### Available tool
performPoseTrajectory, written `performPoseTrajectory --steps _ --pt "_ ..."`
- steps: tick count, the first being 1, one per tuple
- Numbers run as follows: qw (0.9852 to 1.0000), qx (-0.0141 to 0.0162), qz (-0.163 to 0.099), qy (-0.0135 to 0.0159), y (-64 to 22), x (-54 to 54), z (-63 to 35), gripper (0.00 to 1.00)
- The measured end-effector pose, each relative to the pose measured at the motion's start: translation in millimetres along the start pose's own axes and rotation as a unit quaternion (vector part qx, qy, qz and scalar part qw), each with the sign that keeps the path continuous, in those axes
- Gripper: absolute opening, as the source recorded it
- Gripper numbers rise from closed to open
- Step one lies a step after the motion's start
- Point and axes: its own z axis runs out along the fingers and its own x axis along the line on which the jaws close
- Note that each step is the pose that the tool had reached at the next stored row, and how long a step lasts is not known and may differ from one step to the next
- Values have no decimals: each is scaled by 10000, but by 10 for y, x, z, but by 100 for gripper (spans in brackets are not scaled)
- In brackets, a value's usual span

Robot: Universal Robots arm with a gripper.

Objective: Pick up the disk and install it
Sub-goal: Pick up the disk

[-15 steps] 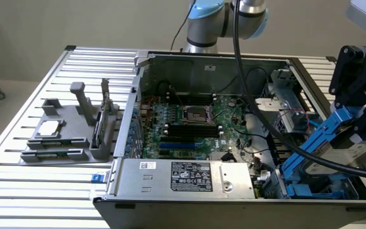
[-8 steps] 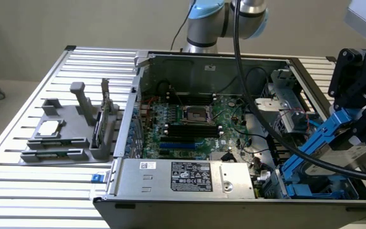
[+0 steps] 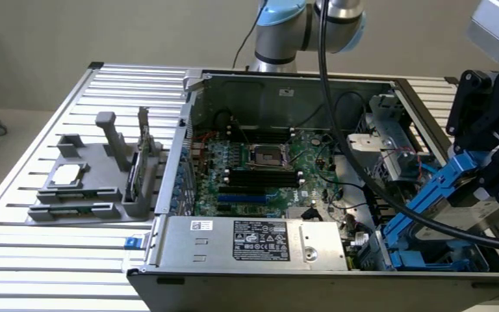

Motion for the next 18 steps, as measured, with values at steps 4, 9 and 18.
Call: performPoseTrajectory --steps 4,9,18 --pt "10000 0 7 -1 -1 1 28 33" --pt "10000 0 20 -2 -2 3 69 33" --pt "10000 1 29 -2 -3 5 96 33"
